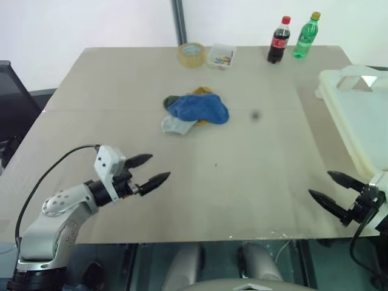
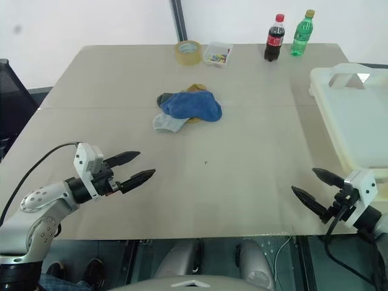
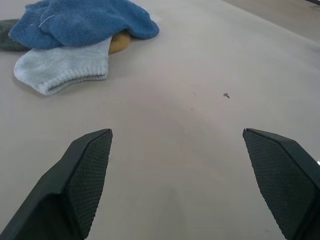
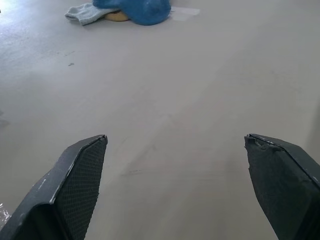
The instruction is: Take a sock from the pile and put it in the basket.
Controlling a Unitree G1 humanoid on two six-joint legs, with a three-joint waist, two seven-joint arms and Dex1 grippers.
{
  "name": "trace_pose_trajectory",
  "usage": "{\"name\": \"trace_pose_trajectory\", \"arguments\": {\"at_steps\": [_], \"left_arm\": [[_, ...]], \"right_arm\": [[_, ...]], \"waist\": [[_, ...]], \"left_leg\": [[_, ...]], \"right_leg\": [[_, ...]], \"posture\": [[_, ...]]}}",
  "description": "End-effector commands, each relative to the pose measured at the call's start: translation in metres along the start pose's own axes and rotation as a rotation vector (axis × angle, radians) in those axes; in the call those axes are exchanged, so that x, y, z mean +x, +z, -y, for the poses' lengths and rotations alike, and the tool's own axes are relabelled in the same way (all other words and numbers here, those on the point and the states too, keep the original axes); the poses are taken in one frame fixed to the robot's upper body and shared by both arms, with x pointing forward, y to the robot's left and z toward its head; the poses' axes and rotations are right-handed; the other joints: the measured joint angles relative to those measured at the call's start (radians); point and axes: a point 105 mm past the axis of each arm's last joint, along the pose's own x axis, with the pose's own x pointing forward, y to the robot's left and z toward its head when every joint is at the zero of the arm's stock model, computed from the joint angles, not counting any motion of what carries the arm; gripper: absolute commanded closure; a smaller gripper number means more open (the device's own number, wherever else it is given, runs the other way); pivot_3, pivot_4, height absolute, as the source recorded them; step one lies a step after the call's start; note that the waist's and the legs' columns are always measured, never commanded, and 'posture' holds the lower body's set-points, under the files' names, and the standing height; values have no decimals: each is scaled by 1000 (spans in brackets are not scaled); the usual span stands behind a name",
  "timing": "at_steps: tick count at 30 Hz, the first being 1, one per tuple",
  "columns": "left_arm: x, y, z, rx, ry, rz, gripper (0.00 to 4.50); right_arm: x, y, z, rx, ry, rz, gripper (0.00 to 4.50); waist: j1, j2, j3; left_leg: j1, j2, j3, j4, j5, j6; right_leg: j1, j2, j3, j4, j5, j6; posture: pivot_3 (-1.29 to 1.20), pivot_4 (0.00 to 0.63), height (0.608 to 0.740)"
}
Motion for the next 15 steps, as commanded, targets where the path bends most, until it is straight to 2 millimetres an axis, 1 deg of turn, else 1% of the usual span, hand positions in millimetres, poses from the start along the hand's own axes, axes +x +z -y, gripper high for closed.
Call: {"name": "trace_pose_trajectory", "arguments": {"at_steps": [1, 4, 9, 15], "left_arm": [[-8, 3, -6, 37, 22, 23, 27], [-13, -7, -12, 47, 39, 19, 27], [-15, -9, -19, 64, 48, 31, 27], [-17, -14, -25, 69, 57, 39, 27]], "right_arm": [[2, 7, -1, -30, 9, 33, 0], [5, 12, 1, -58, 3, 63, 0], [6, 12, 2, -62, 5, 68, 0], [7, 13, 1, -63, 13, 67, 0]], "waist": [[-1, 0, 0], [-5, 0, 0], [2, 0, 0], [-1, 0, 0]], "left_leg": [[0, 0, 0, 0, 0, 0], [1, 0, 2, 0, 0, 0], [0, 0, 1, 0, 0, 0], [0, 0, 0, 1, 0, 0]], "right_leg": [[0, 0, 0, 0, 0, 0], [0, 1, 0, 0, 0, 0], [0, 0, 0, 0, 0, 0], [0, 0, 0, 1, 0, 0]], "posture": [[0, 150, 740], [0, 150, 740], [0, 150, 740], [0, 150, 740]]}}
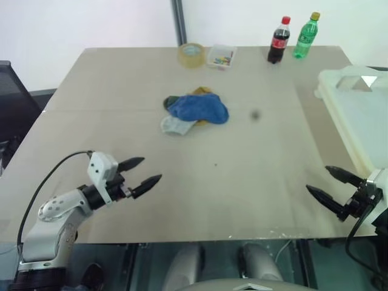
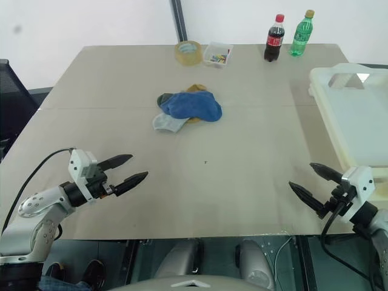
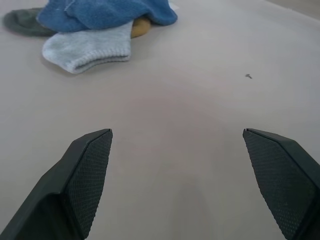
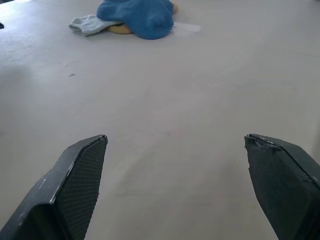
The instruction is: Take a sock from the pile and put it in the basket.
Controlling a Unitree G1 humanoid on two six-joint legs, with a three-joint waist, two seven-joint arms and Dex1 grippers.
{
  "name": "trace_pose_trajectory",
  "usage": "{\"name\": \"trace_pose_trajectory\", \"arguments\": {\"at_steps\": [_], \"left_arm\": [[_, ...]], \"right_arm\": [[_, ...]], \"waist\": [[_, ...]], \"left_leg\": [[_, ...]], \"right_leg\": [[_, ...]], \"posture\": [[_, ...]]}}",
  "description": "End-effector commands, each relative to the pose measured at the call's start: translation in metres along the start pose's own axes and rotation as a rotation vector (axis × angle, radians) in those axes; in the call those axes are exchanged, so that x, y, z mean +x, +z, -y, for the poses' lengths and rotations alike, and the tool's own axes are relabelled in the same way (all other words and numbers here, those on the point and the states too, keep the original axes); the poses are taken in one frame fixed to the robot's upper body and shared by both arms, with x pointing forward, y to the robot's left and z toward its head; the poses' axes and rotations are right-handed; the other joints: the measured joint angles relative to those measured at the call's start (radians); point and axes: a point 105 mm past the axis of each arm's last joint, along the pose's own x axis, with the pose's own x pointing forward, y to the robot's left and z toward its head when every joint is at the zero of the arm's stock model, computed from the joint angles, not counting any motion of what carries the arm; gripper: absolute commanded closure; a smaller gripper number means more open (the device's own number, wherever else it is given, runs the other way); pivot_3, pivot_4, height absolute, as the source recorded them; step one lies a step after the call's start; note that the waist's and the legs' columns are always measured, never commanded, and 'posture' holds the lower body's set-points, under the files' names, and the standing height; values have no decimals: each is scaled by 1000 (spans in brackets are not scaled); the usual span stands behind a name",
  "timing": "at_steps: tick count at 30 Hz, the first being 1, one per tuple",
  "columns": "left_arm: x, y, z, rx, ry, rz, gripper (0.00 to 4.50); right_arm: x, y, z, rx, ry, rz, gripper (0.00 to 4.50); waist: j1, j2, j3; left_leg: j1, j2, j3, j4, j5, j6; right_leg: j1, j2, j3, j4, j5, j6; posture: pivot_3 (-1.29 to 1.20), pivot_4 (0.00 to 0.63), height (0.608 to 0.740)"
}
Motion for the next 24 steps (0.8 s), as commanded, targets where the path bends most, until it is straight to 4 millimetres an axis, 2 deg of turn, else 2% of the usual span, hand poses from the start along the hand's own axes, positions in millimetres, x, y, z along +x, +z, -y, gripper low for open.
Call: {"name": "trace_pose_trajectory", "arguments": {"at_steps": [1, 24], "left_arm": [[-4, 6, -5, 43, 11, 29, 27], [-11, 10, -12, 48, 5, 116, 27]], "right_arm": [[0, 8, 0, -23, 4, 24, 0], [10, 9, -4, -23, 43, 29, 0]], "waist": [[-1, 0, 0], [-2, 0, 0]], "left_leg": [[0, 0, 0, 0, 0, 0], [2, 0, 2, 6, 0, 0]], "right_leg": [[0, 0, 0, 0, 0, 0], [0, 1, -1, 9, 0, 0]], "posture": [[0, 150, 740], [0, 150, 740]]}}
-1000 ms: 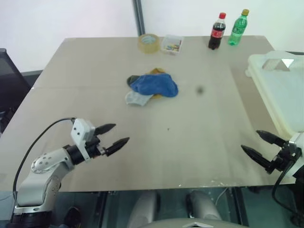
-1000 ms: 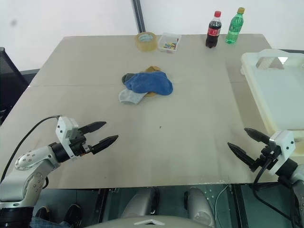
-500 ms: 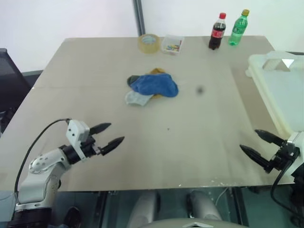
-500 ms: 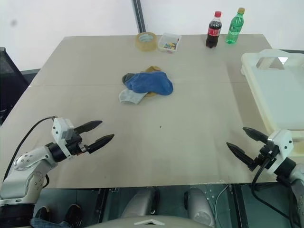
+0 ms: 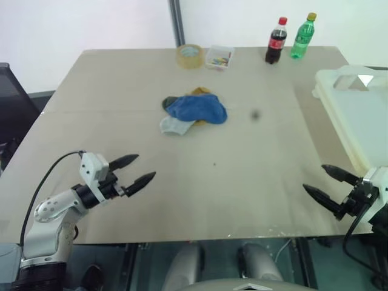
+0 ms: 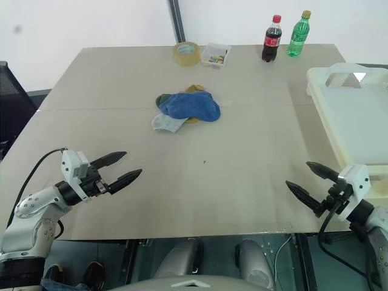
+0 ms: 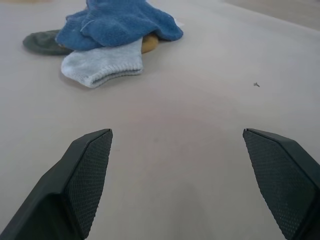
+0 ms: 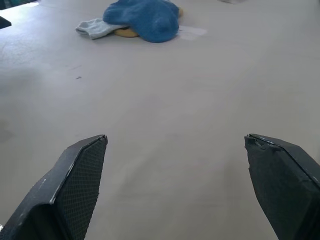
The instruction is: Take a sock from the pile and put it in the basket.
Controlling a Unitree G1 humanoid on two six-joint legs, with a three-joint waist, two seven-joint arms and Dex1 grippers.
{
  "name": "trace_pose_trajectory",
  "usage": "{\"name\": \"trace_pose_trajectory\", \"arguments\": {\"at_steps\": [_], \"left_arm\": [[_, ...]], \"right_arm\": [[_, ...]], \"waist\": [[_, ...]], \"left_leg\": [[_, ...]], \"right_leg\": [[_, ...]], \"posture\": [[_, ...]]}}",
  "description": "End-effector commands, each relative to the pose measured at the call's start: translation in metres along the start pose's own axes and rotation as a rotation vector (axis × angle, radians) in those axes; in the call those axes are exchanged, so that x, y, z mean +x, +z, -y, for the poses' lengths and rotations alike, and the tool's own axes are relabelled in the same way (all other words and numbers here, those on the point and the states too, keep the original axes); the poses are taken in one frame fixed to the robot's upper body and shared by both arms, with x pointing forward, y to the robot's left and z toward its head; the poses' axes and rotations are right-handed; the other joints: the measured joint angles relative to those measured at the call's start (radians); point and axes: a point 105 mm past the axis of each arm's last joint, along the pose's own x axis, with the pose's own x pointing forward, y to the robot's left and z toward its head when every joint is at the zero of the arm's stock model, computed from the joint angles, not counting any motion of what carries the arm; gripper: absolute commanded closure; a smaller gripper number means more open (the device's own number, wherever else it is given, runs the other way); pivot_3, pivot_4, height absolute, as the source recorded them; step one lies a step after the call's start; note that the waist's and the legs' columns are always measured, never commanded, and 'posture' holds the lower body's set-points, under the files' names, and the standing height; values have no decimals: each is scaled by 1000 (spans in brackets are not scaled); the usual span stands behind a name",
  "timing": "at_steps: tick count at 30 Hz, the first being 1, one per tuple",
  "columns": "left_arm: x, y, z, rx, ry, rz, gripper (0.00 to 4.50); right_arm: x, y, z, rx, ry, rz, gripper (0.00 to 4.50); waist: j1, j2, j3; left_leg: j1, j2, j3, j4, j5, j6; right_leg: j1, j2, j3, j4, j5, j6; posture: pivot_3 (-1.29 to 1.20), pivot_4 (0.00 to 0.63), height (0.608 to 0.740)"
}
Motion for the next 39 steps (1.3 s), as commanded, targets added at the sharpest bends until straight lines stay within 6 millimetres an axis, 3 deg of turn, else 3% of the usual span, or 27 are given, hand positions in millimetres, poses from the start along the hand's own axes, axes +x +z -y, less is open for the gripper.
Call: {"name": "trace_pose_trajectory", "arguments": {"at_steps": [1, 7, 10, 14, 23, 27, 33, 39], "left_arm": [[-4, 10, -2, 30, 8, 36, 27], [-3, 11, -2, 29, 12, 38, 27], [8, 15, -4, 45, 42, 65, 27], [47, 31, -2, 50, 90, 154, 27], [127, 34, 9, -7, 19, 72, 27], [170, 37, 6, 88, 32, 23, 27], [221, 50, 0, 173, 73, -21, 27], [241, 52, -5, 240, 98, -67, 27]], "right_arm": [[2, 7, 0, -24, 12, 16, 0], [5, 9, -1, -19, 19, 30, 0], [5, 10, -3, -17, 24, 38, 0], [5, 14, -4, -19, 22, 61, 0], [16, 35, -29, -70, 107, 133, 0], [24, 47, -41, -65, 123, 172, 0], [22, 45, -42, -66, 78, 167, 0], [18, 43, -43, -61, 33, 165, 0]], "waist": [[0, 0, 0], [0, 0, 0], [0, 0, 0], [11, -1, 0], [0, -1, 0], [2, -2, 1], [1, -4, 2], [-5, -7, 4]], "left_leg": [[0, 0, 0, 2, 0, 0], [2, 0, 0, 8, 0, 0], [8, 0, 0, 8, 0, 0], [7, -1, -3, 10, 0, 0], [9, -2, -3, 9, 0, 0], [8, -4, -4, 10, 0, 1], [6, -6, -4, 11, 0, 1], [0, -6, -3, 11, 0, 1]], "right_leg": [[0, 0, 0, 2, 0, 0], [3, 1, 0, 6, 0, 0], [8, 1, 1, 6, 0, 0], [10, 0, 0, 6, 0, 1], [11, 2, -3, 6, 0, 1], [12, 4, -4, 6, 1, 2], [11, 3, -4, 4, 1, 3], [4, 3, -3, 5, 1, 3]], "posture": [[0, 150, 740], [0, 150, 740], [0, 150, 740], [0, 150, 740], [0, 150, 740], [0, 150, 740], [0, 150, 740], [0, 150, 740]]}}
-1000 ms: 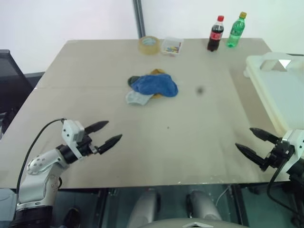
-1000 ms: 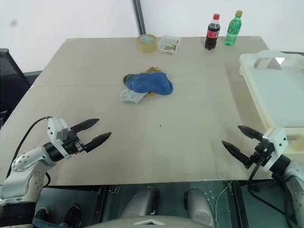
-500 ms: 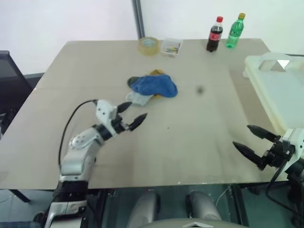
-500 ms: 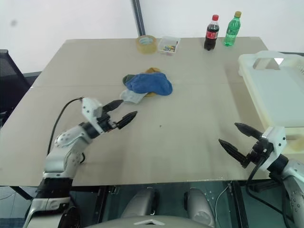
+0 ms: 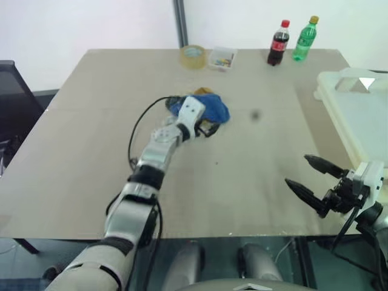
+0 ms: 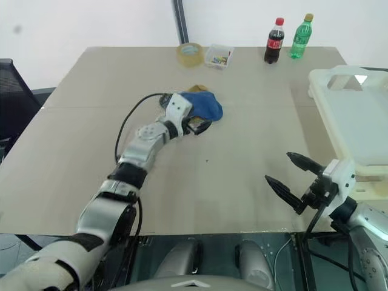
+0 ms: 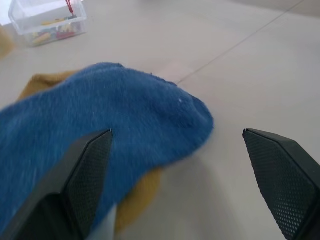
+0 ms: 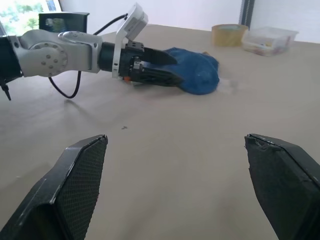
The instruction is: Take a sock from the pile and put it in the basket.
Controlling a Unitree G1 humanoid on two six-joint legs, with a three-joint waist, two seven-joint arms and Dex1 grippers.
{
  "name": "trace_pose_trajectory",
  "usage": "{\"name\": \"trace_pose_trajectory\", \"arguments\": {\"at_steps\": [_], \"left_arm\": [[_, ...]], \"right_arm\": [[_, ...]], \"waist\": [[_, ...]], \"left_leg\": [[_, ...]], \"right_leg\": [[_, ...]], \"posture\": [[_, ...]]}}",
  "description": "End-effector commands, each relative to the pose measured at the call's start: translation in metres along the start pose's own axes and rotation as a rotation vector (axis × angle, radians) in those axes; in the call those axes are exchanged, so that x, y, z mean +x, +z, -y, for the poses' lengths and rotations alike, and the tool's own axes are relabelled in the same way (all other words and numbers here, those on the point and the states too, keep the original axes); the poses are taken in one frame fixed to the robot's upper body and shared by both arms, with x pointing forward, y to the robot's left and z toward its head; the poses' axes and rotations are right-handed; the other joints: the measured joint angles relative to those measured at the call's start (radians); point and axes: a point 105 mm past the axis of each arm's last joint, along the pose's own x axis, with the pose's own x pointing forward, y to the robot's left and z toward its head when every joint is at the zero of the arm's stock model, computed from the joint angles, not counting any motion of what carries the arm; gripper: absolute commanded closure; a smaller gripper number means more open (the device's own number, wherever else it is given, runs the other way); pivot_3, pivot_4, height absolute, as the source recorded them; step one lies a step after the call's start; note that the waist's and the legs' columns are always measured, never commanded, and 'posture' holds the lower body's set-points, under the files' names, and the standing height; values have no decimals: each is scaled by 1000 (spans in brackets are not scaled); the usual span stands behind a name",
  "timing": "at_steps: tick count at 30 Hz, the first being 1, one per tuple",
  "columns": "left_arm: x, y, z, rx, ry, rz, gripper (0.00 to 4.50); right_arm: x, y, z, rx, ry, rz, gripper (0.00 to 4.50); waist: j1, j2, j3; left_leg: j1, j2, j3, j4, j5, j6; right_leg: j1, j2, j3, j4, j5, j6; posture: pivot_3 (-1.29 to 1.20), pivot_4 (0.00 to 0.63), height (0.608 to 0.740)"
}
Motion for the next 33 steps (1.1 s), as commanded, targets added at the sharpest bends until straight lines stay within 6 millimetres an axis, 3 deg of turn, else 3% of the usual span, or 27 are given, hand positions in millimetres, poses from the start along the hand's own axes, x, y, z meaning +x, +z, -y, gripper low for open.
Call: {"name": "trace_pose_trajectory", "arguments": {"at_steps": [1, 5, 14, 16, 23, 26, 28, 31, 32, 33], "left_arm": [[5, 6, -1, 45, 9, 13, 27], [10, 10, -1, 101, 6, 3, 27], [10, 18, -2, 145, 10, 36, 3925], [9, 17, -2, 142, 11, 35, 4403], [3, 12, -6, 159, 14, 23, 4403], [-5, 20, -18, 167, 69, 61, 4403], [-12, 22, -24, 77, 96, 84, 3671], [-26, 7, -13, -150, 76, 75, 2313], [-29, 1, -9, -149, 73, 55, 1967], [-32, -3, -6, -138, 74, 39, 1967]], "right_arm": [[-1, 11, -4, -49, -10, 33, 0], [-2, 9, -6, -46, -25, 29, 0], [-2, 7, -4, -45, -41, 23, 0], [-1, 7, -3, -46, -41, 23, 0], [0, 6, 0, -48, -41, 18, 0], [0, 6, 1, -49, -41, 16, 0], [-1, 6, 0, -49, -43, 16, 0], [-2, 4, 0, -43, -54, 12, 0], [-2, 3, 0, -42, -56, 12, 0], [-3, 3, 0, -42, -56, 12, 0]], "waist": [[-2, 0, 0], [3, 0, 0], [3, 0, 0], [3, 0, 0], [3, 0, 0], [0, 0, 0], [1, 0, 0], [1, 1, 0], [1, 1, 0], [1, 1, 0]], "left_leg": [[-2, 0, 0, 0, 0, 0], [-6, 0, -1, 1, 1, 0], [-6, -1, -1, 1, 1, 0], [-6, -1, -1, 1, 1, 0], [-6, -1, -1, 1, 1, 0], [-6, -1, -1, 1, 3, -3], [-6, 0, -1, 1, 3, -3], [-6, 0, -1, 1, 3, -3], [-6, 0, -1, 1, 3, -3], [-6, 0, -1, 1, 3, -3]], "right_leg": [[-2, 0, 0, 1, 0, 0], [-6, 0, -1, 1, 0, 0], [-5, 0, -1, 1, 0, 0], [-5, -1, -1, 1, 0, 0], [-5, -1, -1, 2, 0, 0], [-5, -1, -1, 2, 0, 0], [-5, -1, -1, 2, 0, 0], [-5, -1, -1, 2, 0, 0], [-5, -1, -1, 2, 0, 0], [-5, -2, -1, 2, 0, 0]], "posture": [[0, 150, 740], [0, 150, 740], [0, 150, 740], [0, 150, 740], [0, 150, 740], [0, 150, 740], [0, 150, 740], [0, 150, 740], [0, 150, 740], [0, 150, 740]]}}
